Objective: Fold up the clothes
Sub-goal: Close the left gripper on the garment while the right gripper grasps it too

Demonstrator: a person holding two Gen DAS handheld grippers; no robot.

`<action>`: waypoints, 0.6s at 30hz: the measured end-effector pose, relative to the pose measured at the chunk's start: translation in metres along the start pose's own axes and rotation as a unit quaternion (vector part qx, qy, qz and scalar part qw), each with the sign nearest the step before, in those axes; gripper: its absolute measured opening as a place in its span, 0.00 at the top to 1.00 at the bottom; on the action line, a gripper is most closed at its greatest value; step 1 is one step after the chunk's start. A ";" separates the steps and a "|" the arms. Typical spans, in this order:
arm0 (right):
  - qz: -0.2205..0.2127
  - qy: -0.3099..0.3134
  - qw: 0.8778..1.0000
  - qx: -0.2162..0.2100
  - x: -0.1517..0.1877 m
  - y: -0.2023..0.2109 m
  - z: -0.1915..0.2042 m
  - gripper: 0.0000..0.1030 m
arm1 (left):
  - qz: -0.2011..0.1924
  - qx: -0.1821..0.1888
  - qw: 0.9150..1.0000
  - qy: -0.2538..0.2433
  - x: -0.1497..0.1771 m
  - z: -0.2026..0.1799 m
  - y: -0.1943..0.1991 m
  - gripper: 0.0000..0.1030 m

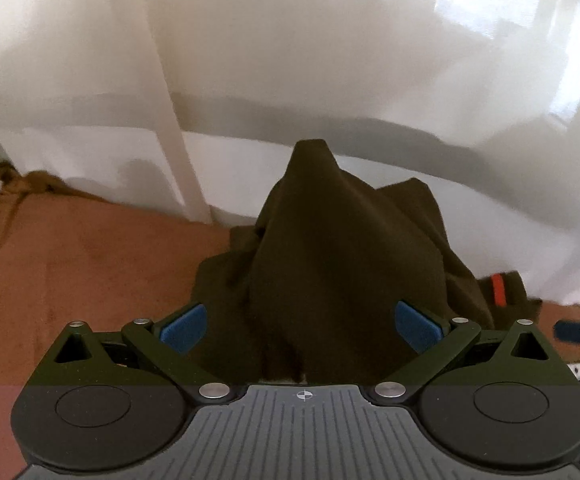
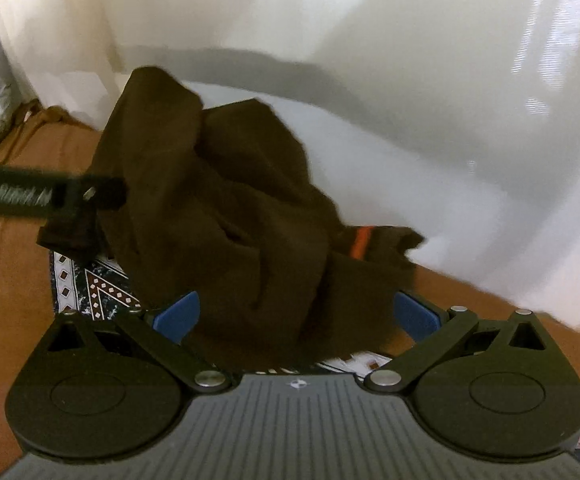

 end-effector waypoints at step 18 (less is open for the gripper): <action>0.017 -0.075 0.993 -0.092 -0.001 -0.027 0.003 0.87 | 0.023 0.117 0.993 0.016 0.001 -0.001 -0.006 0.93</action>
Point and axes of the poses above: each gripper's, at about its wrist camera, not at the fingertips, and y roughly against the way its jaws point, z to its left, x to its underside, the point moved 6 cm from there along -y, roughly the way its jaws point
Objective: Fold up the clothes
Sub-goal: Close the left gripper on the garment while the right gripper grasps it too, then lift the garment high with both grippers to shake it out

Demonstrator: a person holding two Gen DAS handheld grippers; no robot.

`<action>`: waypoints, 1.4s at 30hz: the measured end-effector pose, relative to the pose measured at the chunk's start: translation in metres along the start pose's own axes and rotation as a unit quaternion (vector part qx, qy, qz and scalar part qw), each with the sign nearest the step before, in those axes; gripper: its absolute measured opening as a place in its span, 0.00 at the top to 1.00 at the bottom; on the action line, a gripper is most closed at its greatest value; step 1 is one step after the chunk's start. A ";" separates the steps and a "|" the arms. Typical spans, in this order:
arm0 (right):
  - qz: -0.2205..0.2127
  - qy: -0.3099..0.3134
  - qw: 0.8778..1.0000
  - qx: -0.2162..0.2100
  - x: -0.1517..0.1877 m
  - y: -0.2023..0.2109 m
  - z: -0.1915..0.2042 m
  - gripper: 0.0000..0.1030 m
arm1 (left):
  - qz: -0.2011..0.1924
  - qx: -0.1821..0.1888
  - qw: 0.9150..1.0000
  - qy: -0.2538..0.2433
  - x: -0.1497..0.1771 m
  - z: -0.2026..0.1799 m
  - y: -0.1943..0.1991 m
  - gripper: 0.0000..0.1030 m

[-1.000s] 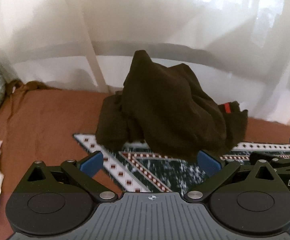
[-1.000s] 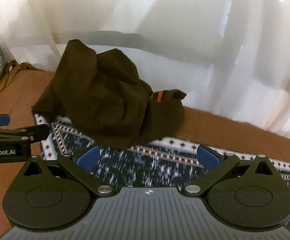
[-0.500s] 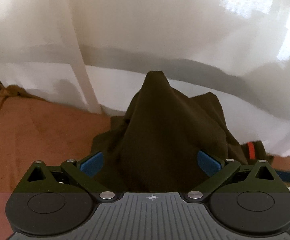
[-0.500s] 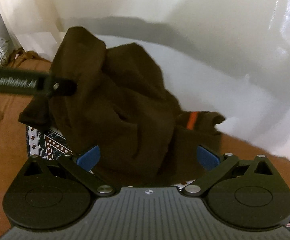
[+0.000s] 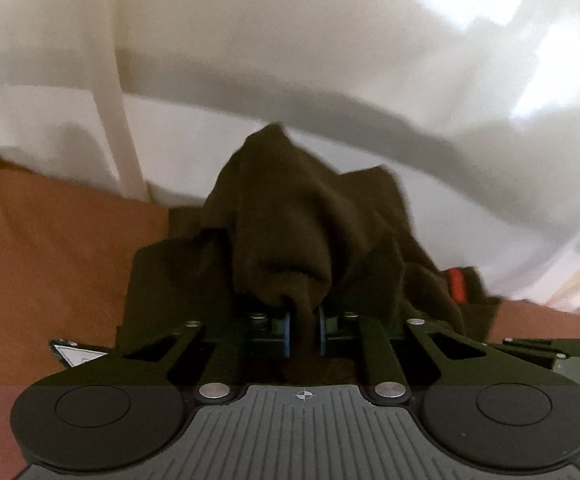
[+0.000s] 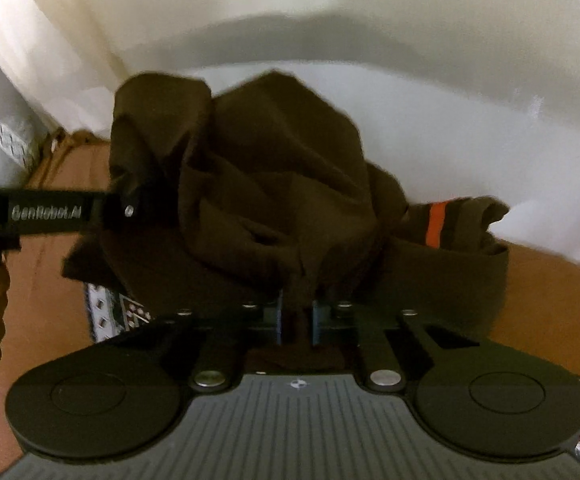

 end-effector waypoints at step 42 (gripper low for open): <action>-0.418 0.195 0.884 -0.078 0.081 0.672 -0.012 0.89 | -0.343 0.260 0.901 -0.048 0.093 -0.348 0.530 0.94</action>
Point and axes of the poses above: each gripper's, at about its wrist camera, not at the fingertips, and y roughly against the way its jaws point, z to its left, x to its underside, the point moved 6 cm from there along -y, roughly the way its jaws point
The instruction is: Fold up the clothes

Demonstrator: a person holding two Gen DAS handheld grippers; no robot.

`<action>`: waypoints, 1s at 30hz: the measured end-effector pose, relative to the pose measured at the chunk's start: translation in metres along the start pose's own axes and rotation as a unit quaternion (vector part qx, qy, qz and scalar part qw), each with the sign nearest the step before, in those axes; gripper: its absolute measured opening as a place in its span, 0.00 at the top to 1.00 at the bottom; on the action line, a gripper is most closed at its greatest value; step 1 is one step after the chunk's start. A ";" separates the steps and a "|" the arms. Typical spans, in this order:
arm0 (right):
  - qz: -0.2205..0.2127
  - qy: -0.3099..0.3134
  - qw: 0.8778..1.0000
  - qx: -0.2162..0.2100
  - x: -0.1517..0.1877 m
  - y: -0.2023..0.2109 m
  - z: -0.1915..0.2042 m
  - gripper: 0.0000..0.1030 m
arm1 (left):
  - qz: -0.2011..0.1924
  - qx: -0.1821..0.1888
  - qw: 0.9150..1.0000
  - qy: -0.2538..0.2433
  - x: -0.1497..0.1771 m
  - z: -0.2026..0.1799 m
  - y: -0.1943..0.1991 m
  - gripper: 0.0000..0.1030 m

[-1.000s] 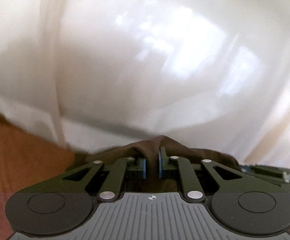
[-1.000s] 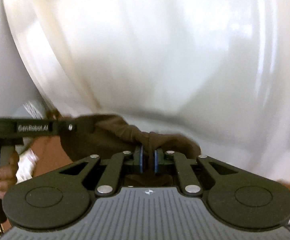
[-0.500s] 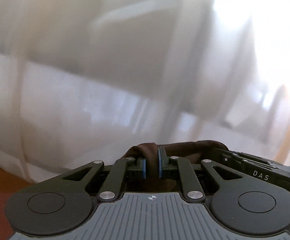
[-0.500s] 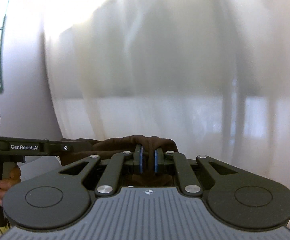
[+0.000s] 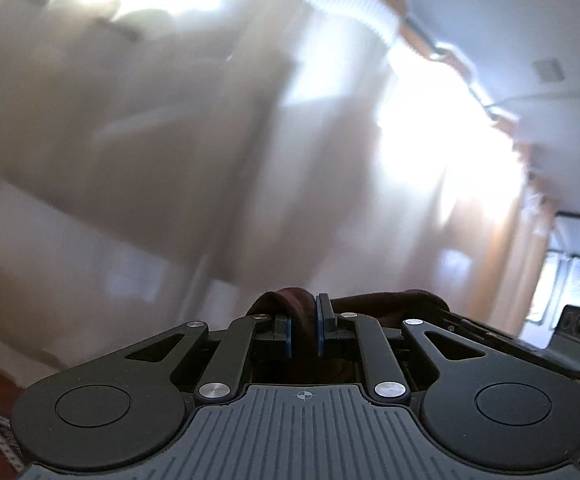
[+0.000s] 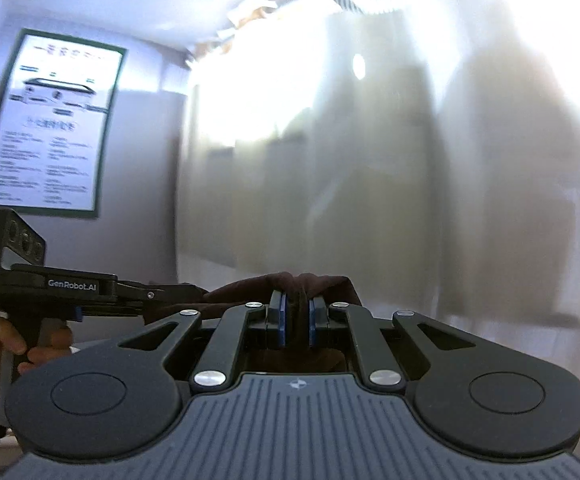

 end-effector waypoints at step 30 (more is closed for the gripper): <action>0.295 -0.249 0.900 0.202 0.349 -0.109 -0.140 0.39 | 0.340 -0.272 0.895 0.093 0.301 0.288 -0.135 0.36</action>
Point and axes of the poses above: each gripper's, at about its wrist camera, not at the fingertips, and y roughly against the way its jaws point, z to its left, x to its underside, the point moved 6 cm from there along -y, roughly the way its jaws point
